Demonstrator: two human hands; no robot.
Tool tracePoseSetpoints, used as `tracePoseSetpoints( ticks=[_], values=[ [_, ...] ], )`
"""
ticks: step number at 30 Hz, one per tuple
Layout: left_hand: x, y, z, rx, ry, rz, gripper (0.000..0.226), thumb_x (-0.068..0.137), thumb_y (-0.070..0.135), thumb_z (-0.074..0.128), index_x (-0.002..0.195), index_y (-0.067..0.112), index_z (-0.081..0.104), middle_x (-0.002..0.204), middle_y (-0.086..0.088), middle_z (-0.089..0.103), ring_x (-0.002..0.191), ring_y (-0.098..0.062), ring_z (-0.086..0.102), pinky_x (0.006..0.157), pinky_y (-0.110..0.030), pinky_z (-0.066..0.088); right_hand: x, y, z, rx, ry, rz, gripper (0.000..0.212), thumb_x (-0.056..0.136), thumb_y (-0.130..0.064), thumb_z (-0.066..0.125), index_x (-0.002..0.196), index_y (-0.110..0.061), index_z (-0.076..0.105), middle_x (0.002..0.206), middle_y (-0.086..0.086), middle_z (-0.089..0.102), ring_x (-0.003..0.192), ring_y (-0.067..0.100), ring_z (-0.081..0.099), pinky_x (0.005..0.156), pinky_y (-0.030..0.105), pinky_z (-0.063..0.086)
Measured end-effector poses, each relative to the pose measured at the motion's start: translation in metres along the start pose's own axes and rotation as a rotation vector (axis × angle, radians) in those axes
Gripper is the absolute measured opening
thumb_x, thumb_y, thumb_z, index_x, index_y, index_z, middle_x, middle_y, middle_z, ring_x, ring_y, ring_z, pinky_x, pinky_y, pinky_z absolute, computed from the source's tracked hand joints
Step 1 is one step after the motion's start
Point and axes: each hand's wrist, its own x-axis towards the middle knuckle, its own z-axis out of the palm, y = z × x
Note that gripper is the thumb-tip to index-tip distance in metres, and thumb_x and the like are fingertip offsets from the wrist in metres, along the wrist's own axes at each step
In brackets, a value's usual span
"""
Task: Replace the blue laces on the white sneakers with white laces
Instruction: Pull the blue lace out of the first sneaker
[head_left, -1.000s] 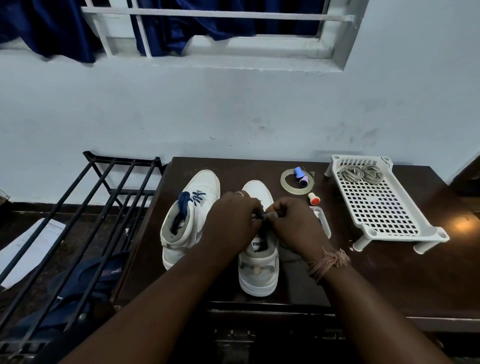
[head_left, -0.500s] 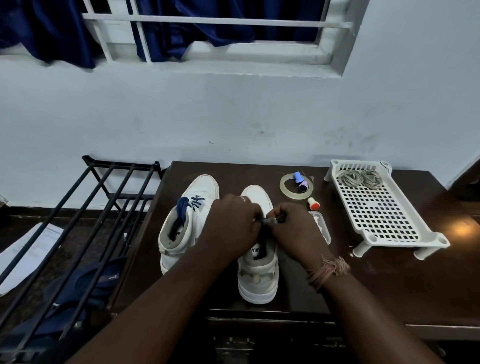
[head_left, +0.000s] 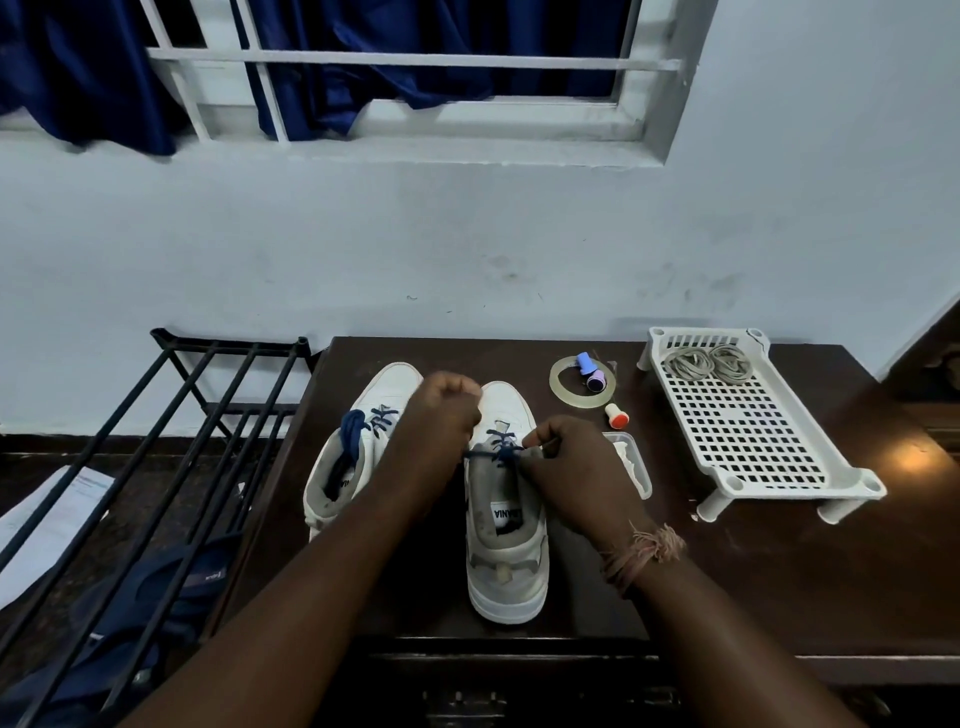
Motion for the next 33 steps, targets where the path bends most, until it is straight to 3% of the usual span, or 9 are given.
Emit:
tracePoseSetpoints(
  ticks=[3,5,10,13,20,23,28,30,33],
  values=[
    [-0.001,-0.014,0.000,0.964,-0.058,0.365,0.011,0.086,0.043,0.068,0.096,0.037,0.068,0.074,0.012,0.052,0.084,-0.012,0.061,0.077,-0.035,0.041,-0.001,0.000,0.001,0.031,0.016,-0.007,0.006,0.081,-0.021,0.073,0.080,-0.022,0.067,0.077,-0.004,0.067,0.069,0.011,0.062,0.059,0.024,0.042],
    [-0.003,-0.015,0.000,1.208,-0.060,0.464,0.017,0.082,0.051,0.068,0.094,0.041,0.074,0.087,0.011,0.056,0.095,-0.015,0.060,0.080,-0.036,0.035,-0.001,0.001,0.001,0.041,0.012,-0.007,0.006,0.081,-0.019,0.072,0.080,-0.022,0.066,0.077,-0.005,0.067,0.072,0.012,0.063,0.062,0.025,0.044],
    [-0.001,-0.013,-0.005,1.275,0.070,0.701,0.018,0.083,0.044,0.061,0.084,0.031,0.073,0.092,0.006,0.065,0.082,-0.023,0.060,0.069,-0.035,0.037,0.002,0.003,0.003,0.035,0.019,-0.004,0.013,0.081,-0.025,0.076,0.078,-0.024,0.064,0.075,-0.007,0.063,0.068,0.007,0.058,0.060,0.023,0.037],
    [-0.001,-0.010,-0.005,1.199,-0.014,0.725,0.027,0.079,0.049,0.061,0.100,0.035,0.074,0.097,0.007,0.068,0.086,-0.021,0.061,0.070,-0.035,0.041,0.002,0.002,0.003,0.039,0.006,0.001,0.011,0.081,-0.021,0.075,0.079,-0.024,0.065,0.078,-0.006,0.065,0.073,0.010,0.060,0.063,0.024,0.040],
    [-0.004,-0.015,-0.003,1.354,-0.019,0.731,0.016,0.077,0.038,0.063,0.081,0.033,0.077,0.076,0.003,0.066,0.072,-0.026,0.062,0.062,-0.035,0.042,0.000,0.000,0.004,0.044,0.016,0.003,0.008,0.082,-0.021,0.074,0.080,-0.022,0.066,0.078,-0.005,0.065,0.074,0.012,0.061,0.066,0.028,0.045],
    [-0.007,-0.012,0.000,1.048,0.052,0.562,0.013,0.080,0.032,0.063,0.079,0.032,0.076,0.077,0.009,0.069,0.076,-0.015,0.063,0.069,-0.034,0.046,-0.002,-0.002,0.002,0.043,0.012,0.000,0.007,0.082,-0.015,0.069,0.080,-0.022,0.066,0.081,-0.004,0.067,0.081,0.016,0.064,0.070,0.030,0.050],
    [-0.008,0.020,-0.003,-0.238,0.117,-0.092,0.012,0.099,0.004,0.052,0.092,0.006,0.061,0.086,-0.006,0.078,0.076,-0.019,0.074,0.069,-0.032,0.059,-0.005,-0.004,0.000,0.031,-0.017,-0.005,0.011,0.083,-0.014,0.063,0.085,-0.024,0.065,0.084,-0.007,0.066,0.082,0.014,0.063,0.068,0.027,0.046],
    [-0.008,0.028,-0.009,-0.514,0.078,-0.122,0.021,0.103,-0.002,0.039,0.089,0.006,0.051,0.074,-0.008,0.068,0.062,-0.016,0.069,0.053,-0.024,0.055,-0.007,-0.004,-0.001,0.034,-0.021,-0.011,0.012,0.085,-0.014,0.062,0.086,-0.025,0.065,0.083,-0.009,0.064,0.080,0.012,0.061,0.066,0.024,0.043],
    [-0.004,0.026,-0.011,-0.497,0.111,-0.014,0.024,0.102,-0.004,0.037,0.086,0.010,0.050,0.067,-0.004,0.050,0.053,-0.014,0.049,0.051,-0.025,0.042,-0.008,-0.005,-0.001,0.015,-0.021,-0.013,0.015,0.086,-0.012,0.062,0.087,-0.027,0.064,0.078,-0.013,0.059,0.075,0.009,0.057,0.061,0.019,0.038]
  ],
)
